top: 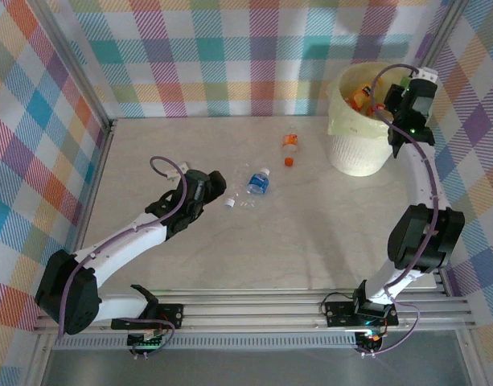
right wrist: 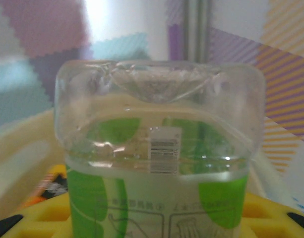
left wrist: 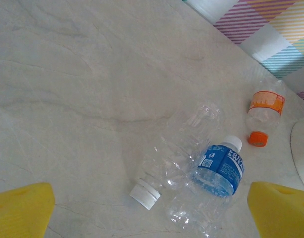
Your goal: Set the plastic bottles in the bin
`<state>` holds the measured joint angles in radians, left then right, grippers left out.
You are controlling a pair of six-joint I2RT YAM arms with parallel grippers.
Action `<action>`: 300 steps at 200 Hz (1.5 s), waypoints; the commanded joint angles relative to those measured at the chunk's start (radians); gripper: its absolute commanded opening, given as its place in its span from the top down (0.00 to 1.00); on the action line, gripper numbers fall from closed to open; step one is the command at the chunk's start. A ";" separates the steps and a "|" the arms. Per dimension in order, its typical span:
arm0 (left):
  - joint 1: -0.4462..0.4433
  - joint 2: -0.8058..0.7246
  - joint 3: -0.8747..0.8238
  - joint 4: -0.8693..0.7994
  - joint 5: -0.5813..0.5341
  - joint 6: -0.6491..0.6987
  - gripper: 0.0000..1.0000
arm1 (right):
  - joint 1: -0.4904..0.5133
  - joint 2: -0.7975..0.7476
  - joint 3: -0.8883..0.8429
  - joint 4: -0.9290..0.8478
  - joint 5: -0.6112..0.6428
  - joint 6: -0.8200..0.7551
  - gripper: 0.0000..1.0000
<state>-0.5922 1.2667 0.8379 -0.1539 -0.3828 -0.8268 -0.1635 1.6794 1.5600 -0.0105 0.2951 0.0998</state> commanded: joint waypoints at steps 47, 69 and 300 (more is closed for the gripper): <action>0.011 -0.032 -0.023 0.001 -0.005 -0.017 0.00 | -0.008 0.109 0.151 -0.142 0.201 -0.043 0.39; 0.011 -0.028 -0.024 0.004 -0.005 -0.019 0.00 | -0.008 0.132 0.182 -0.188 0.234 -0.036 0.30; 0.069 0.404 0.299 -0.106 0.266 0.189 0.00 | 0.020 -0.057 0.243 -0.521 -0.252 0.015 0.00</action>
<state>-0.5472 1.6016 1.0756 -0.2256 -0.1955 -0.6785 -0.1581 1.6863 1.8381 -0.4969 0.1616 0.0906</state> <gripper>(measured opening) 0.999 0.996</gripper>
